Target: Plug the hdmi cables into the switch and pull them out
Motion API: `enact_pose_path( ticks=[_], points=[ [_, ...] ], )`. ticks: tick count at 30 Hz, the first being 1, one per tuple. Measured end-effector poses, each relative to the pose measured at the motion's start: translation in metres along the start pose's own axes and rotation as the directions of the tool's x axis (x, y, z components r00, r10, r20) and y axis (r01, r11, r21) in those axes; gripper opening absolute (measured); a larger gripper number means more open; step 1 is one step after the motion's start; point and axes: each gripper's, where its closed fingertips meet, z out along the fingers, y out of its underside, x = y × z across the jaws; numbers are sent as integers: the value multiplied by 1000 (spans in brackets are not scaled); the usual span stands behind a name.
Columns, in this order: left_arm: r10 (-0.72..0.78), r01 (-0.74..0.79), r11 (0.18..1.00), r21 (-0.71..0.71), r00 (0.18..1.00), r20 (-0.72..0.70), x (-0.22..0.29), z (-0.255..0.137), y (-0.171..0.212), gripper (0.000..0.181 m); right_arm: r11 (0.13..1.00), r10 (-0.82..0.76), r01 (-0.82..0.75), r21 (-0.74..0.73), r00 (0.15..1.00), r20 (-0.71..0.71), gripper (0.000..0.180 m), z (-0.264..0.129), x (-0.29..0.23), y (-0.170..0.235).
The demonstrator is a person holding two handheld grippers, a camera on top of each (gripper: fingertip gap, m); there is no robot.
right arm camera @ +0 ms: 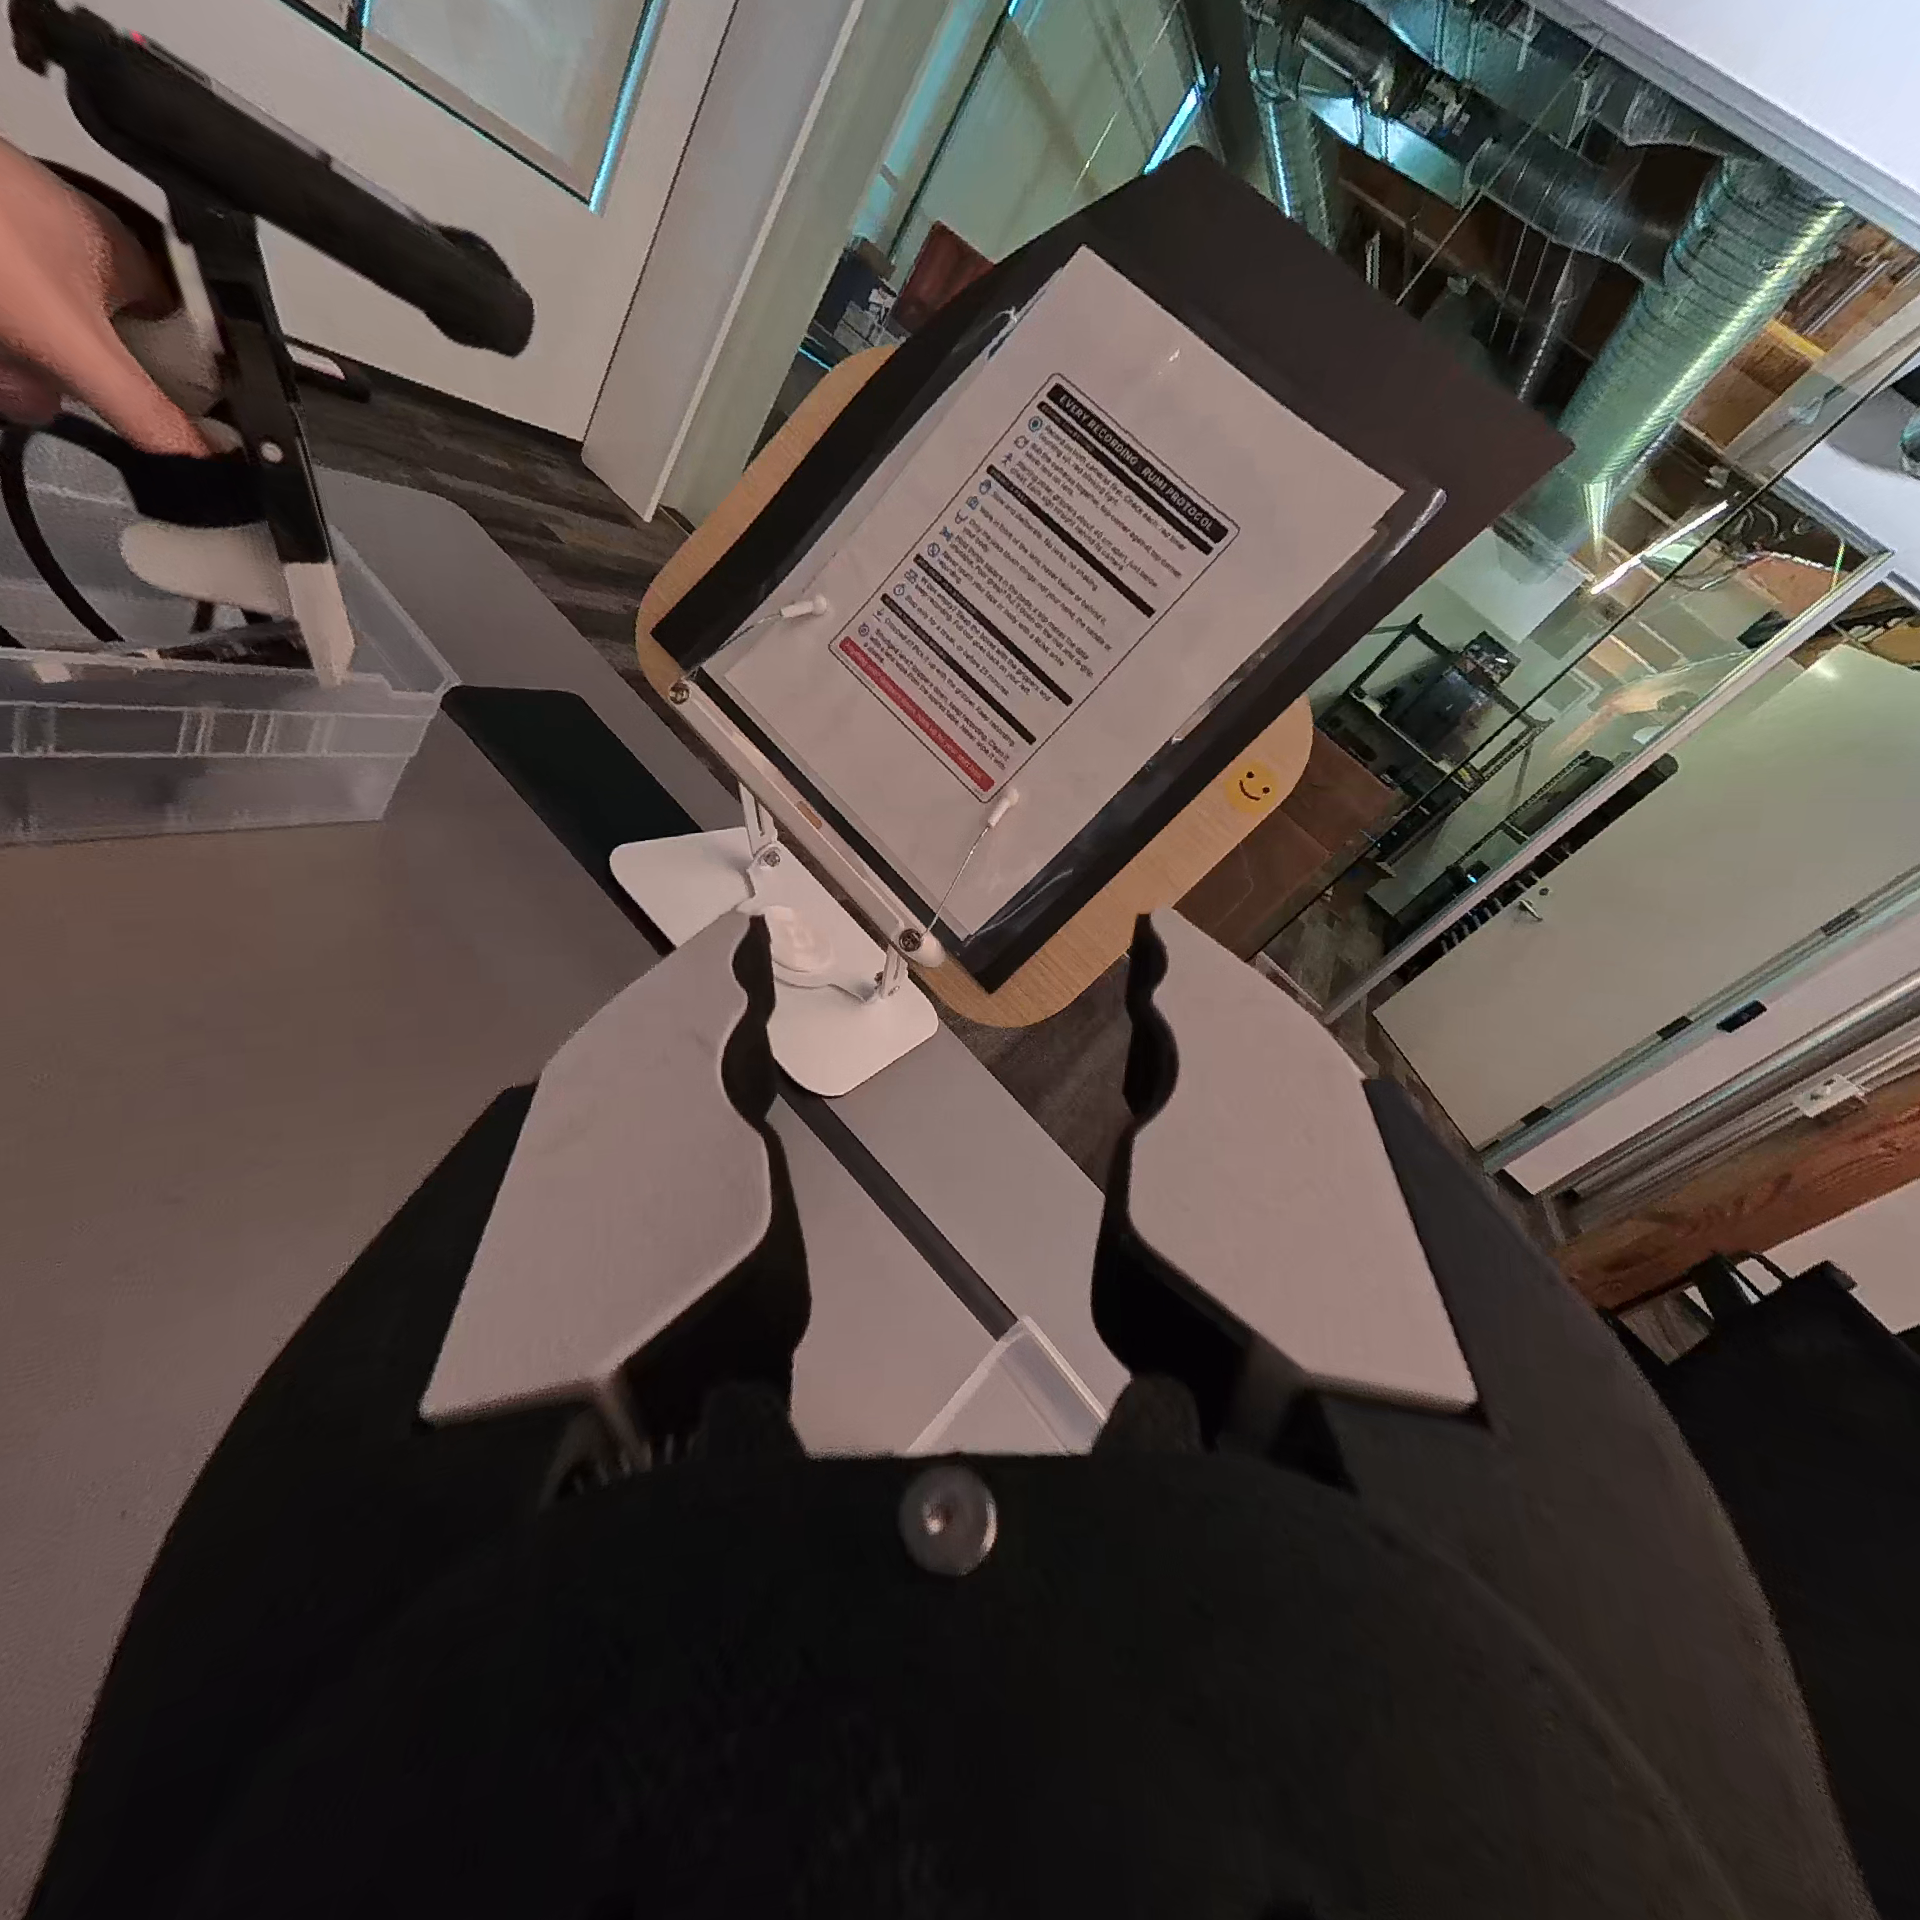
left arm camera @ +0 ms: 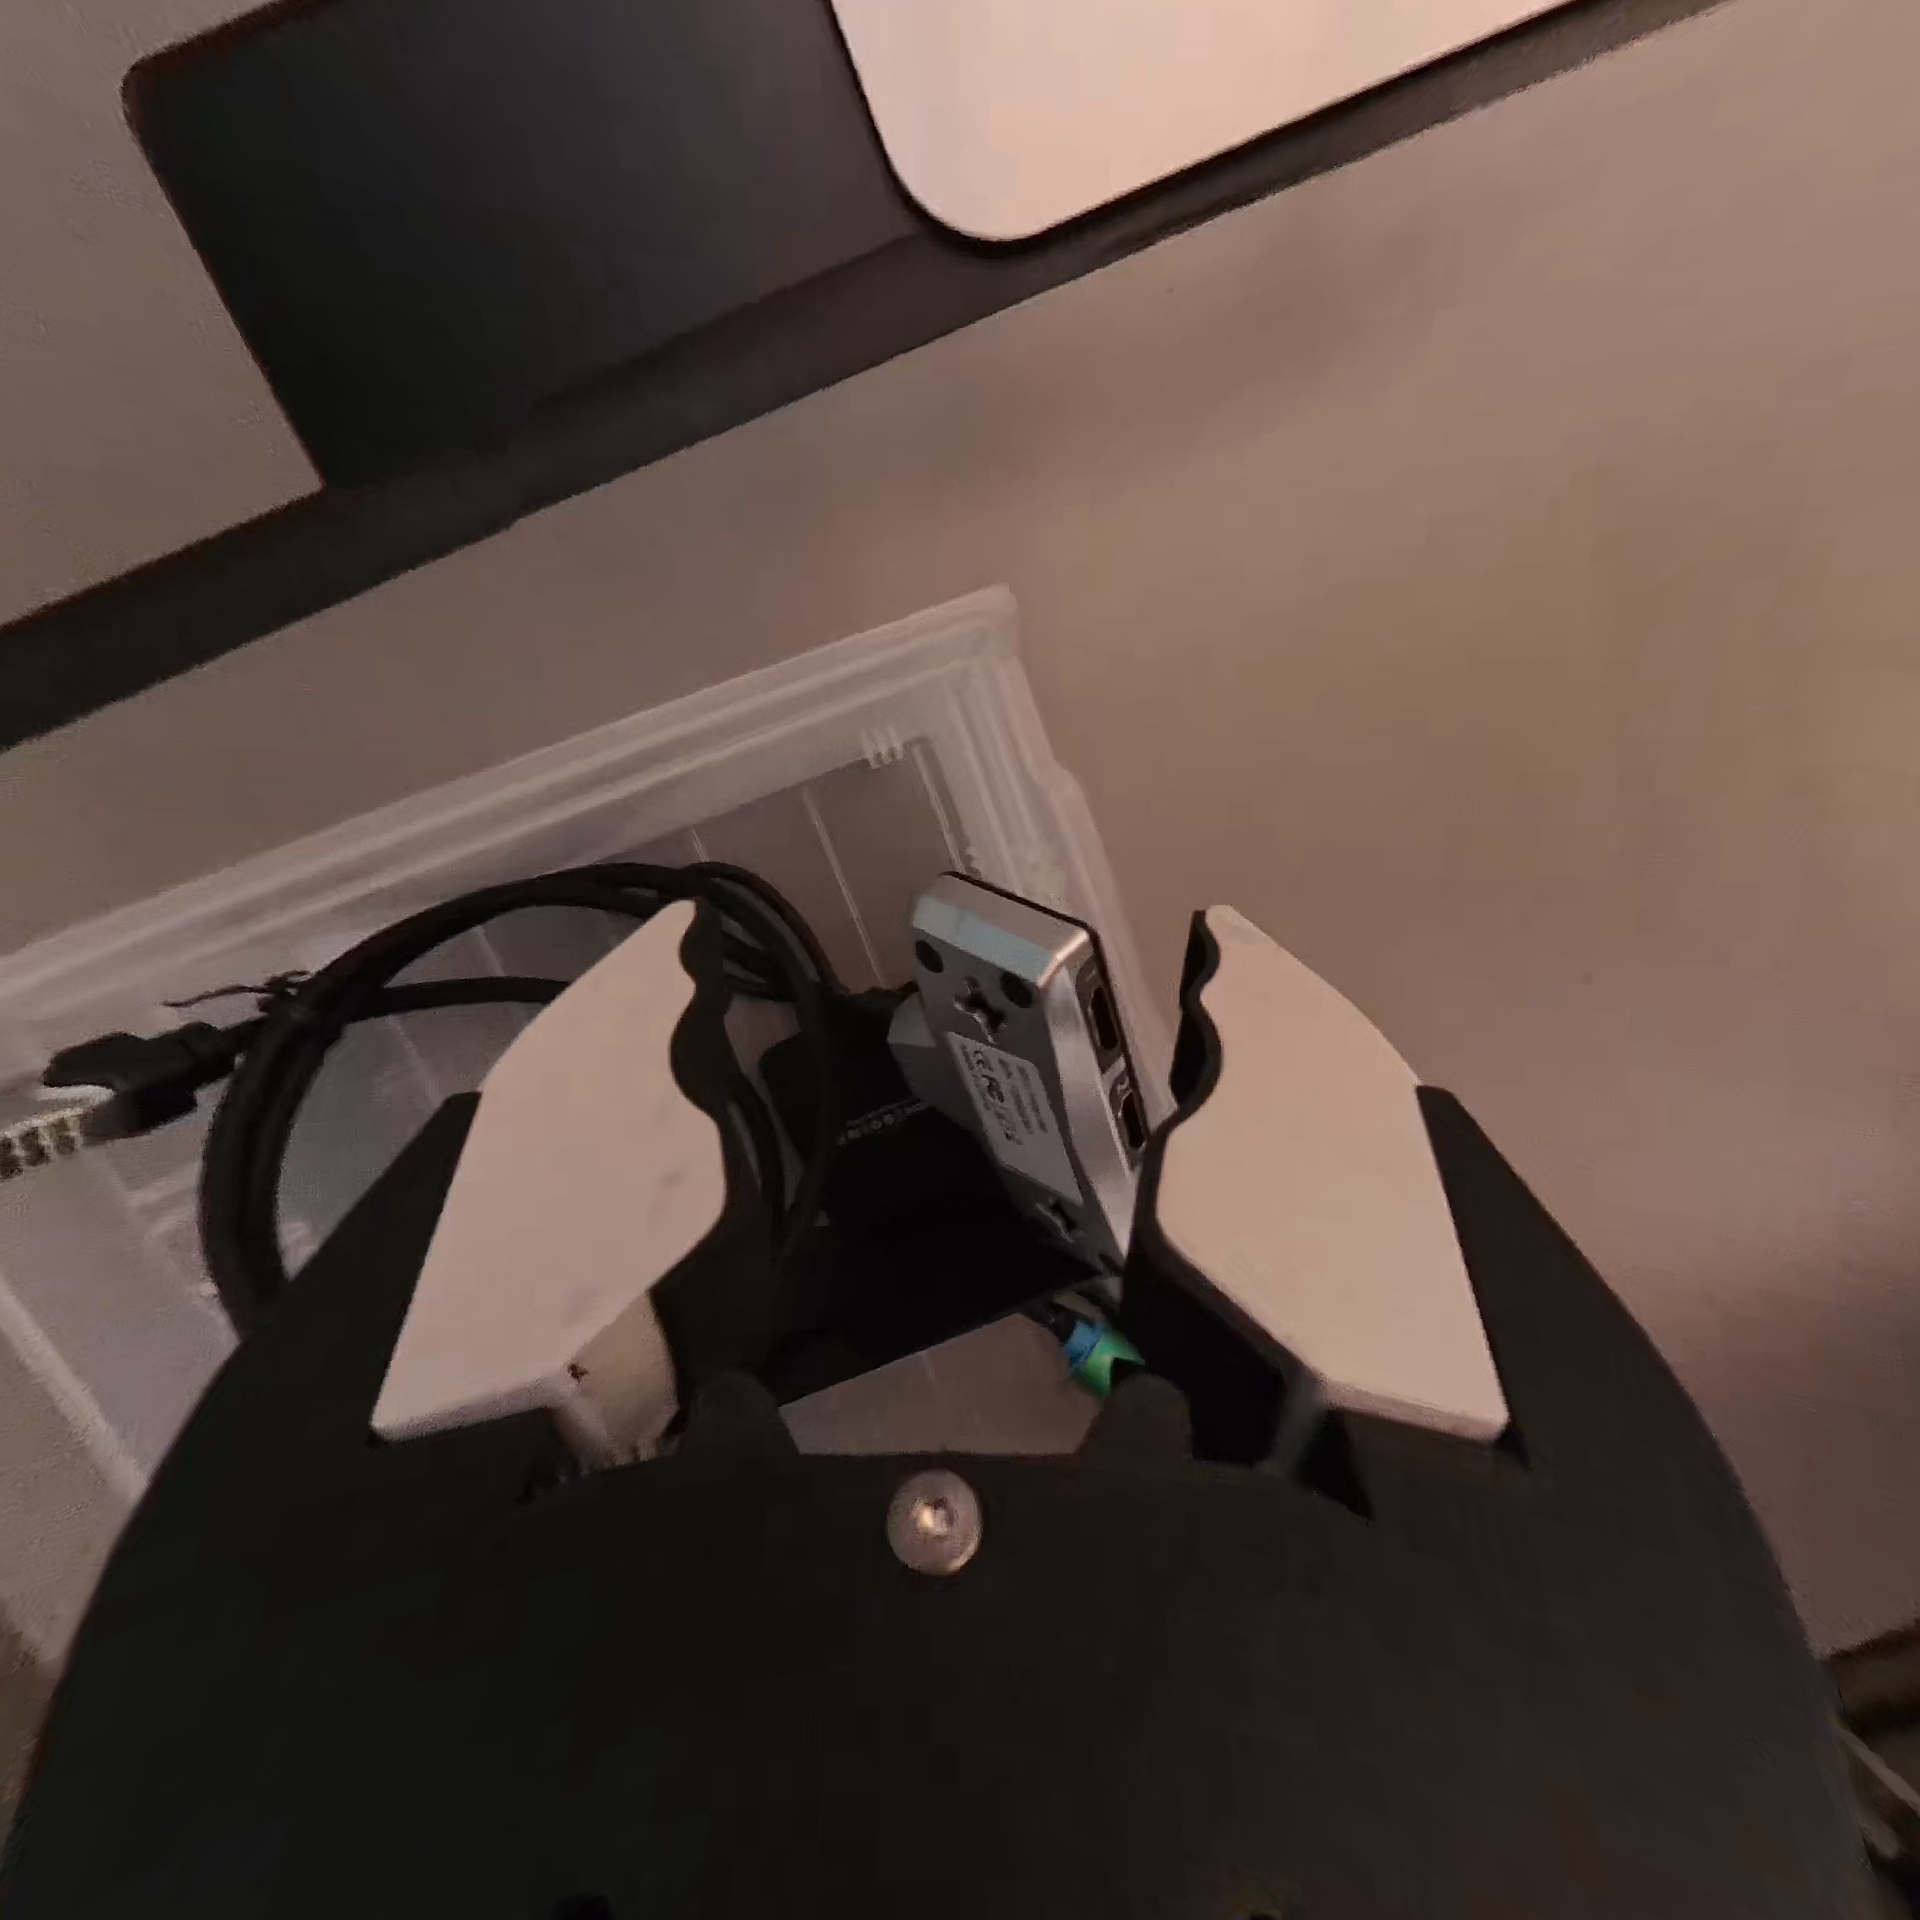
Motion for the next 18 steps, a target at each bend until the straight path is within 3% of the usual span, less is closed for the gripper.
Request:
enact_pose_path(
  ticks=[3,13,18],
  points=[
    [-25,25,999,-36,1000,10,-3,3,4,76,1000,-24,24,-20,1000,-2,66,1,-2,2],
    [-82,82,995,-50,997,-5,-19,-10,18,78,996,-77,77,-53,997,11,66,2,-7,6],
    [-95,98,992,-74,995,40,-33,-21,27,80,988,-31,15,-154,994,-107,66,5,12,21]
  ],
)
